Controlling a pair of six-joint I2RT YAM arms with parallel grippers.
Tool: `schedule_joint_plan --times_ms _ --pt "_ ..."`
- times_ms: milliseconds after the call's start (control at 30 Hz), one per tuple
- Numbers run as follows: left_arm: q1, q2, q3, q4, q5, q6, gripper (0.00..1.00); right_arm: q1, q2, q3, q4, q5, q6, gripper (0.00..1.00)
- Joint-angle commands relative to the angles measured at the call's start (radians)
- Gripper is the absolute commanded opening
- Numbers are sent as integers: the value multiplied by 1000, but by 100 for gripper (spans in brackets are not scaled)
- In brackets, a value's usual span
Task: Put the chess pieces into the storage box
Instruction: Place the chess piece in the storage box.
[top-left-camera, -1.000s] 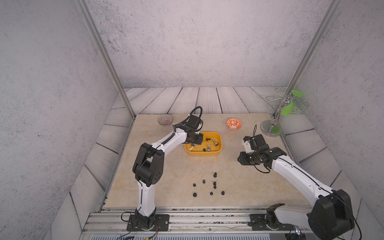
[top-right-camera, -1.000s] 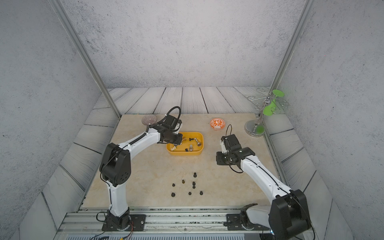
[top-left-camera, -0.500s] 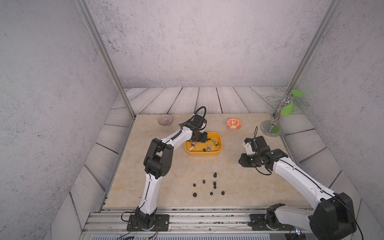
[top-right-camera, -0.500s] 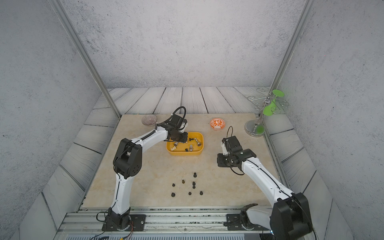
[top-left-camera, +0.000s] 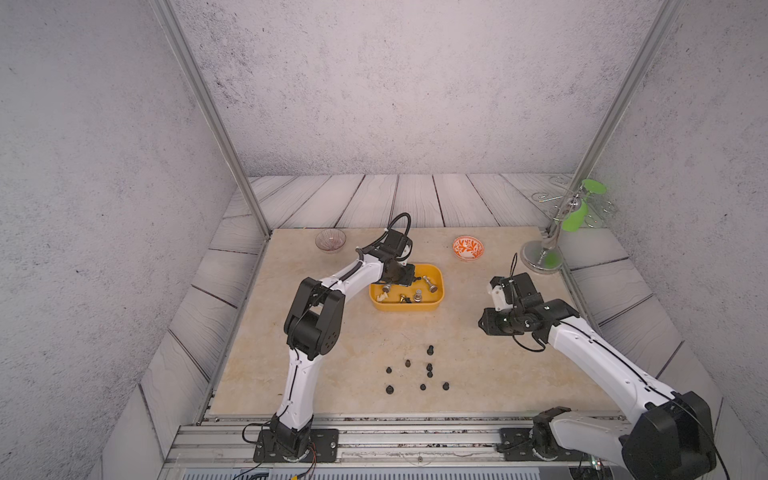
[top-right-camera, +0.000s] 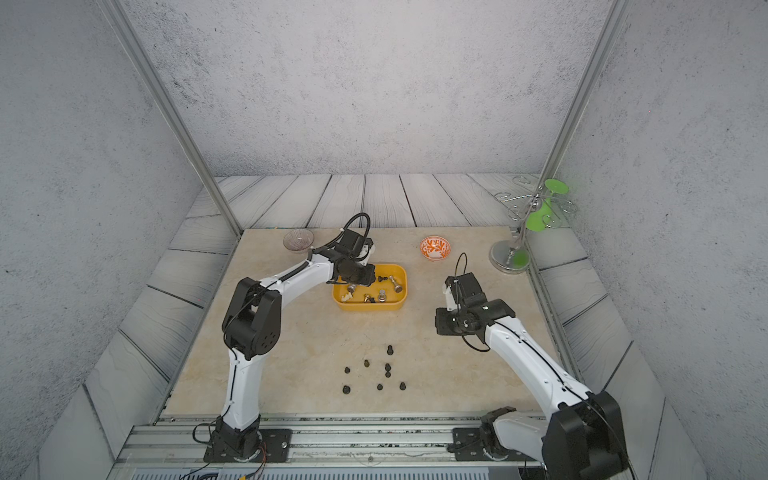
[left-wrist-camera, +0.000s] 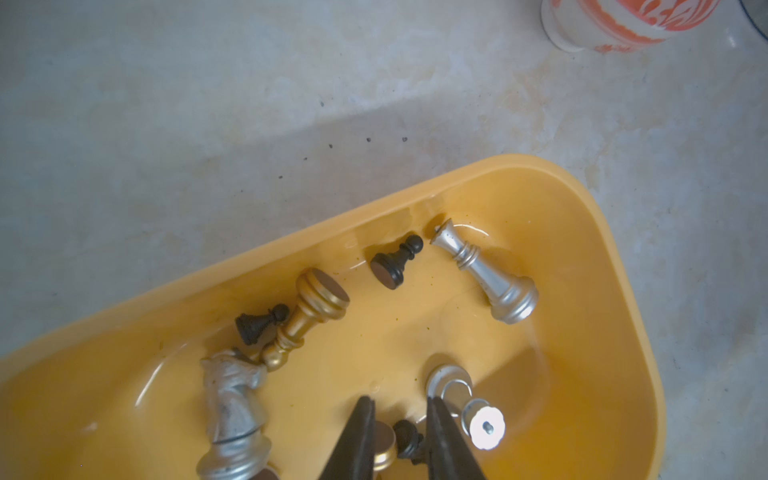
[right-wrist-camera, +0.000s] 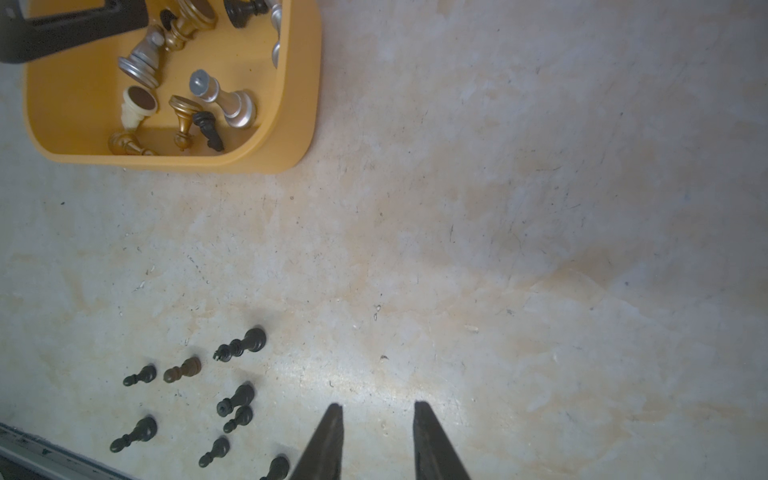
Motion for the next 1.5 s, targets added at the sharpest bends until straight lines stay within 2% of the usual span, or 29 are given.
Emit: schedule_joint_plan --times_ms 0,733,1467 --pt "10 -54 -17 25 2 -1 26 -3 -16 7 -24 11 7 31" --pt "11 -212 -135 39 11 -17 26 -2 -22 -4 -27 11 9 31" --pt "13 -540 -484 37 7 -62 26 -1 23 15 -9 -46 4 31"
